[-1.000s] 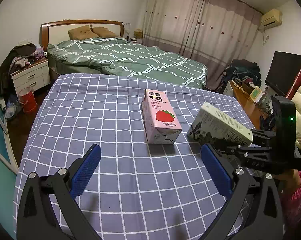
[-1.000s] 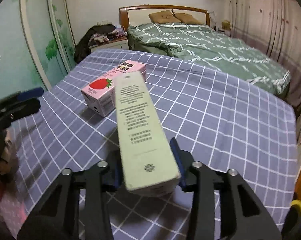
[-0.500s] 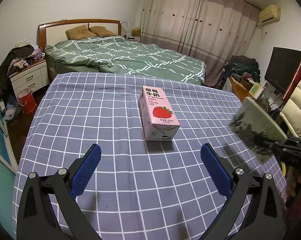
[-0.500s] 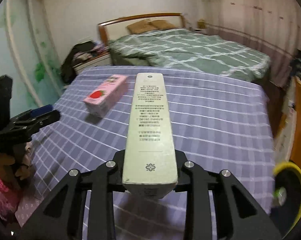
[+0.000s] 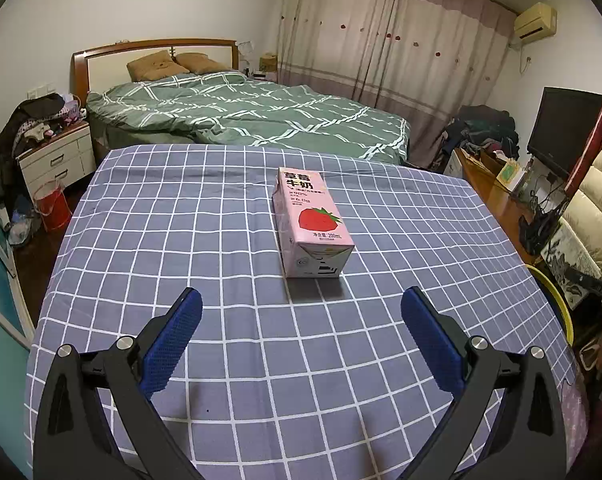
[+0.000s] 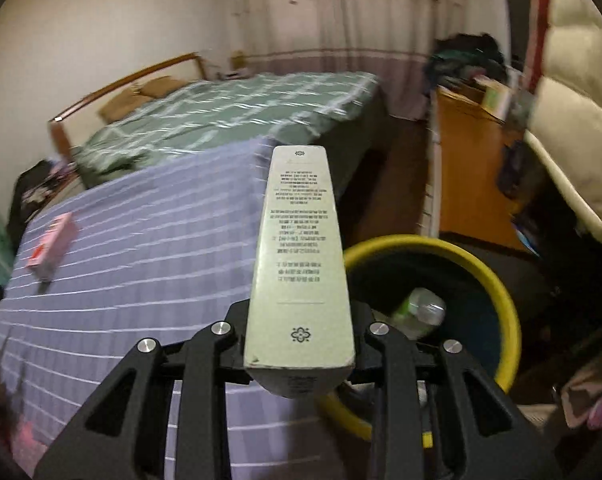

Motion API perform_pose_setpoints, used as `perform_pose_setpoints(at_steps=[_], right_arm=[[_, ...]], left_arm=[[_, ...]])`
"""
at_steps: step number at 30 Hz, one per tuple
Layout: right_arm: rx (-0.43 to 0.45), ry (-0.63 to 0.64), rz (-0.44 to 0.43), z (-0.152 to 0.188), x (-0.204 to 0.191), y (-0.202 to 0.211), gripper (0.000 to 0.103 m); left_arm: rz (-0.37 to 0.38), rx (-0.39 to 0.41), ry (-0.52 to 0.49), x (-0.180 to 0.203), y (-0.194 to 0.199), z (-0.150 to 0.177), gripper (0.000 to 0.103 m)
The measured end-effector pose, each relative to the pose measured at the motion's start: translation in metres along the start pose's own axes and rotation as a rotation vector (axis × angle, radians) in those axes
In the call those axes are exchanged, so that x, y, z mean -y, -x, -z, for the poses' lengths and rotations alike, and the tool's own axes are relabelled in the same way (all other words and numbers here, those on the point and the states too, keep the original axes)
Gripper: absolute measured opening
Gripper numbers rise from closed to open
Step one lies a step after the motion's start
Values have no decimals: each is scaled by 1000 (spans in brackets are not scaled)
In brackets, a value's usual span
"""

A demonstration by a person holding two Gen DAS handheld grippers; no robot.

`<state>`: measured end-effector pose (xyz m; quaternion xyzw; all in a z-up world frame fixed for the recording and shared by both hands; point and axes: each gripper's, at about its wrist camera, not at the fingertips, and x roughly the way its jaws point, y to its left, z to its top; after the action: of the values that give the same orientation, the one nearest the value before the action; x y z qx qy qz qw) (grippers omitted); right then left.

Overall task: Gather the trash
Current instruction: 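Carry the green box over the yellow bin and open the right gripper, then grasp the pink strawberry milk carton with the left gripper and lift it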

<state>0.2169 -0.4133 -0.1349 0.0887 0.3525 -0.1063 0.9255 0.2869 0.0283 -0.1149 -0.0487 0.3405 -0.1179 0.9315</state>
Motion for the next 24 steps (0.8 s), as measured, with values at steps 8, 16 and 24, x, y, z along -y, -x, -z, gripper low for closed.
perform_pose_setpoints(at_steps=[8, 16, 24], right_arm=[[-31, -69, 93, 7, 37, -17, 38], [107, -99, 18, -4, 0, 14, 54], [219, -3, -27, 2, -50, 14, 55]], left_arm=[[0, -5, 1, 0, -2, 1, 98], [6, -9, -14, 4, -3, 2, 98], [-11, -9, -34, 11, -4, 2, 98]])
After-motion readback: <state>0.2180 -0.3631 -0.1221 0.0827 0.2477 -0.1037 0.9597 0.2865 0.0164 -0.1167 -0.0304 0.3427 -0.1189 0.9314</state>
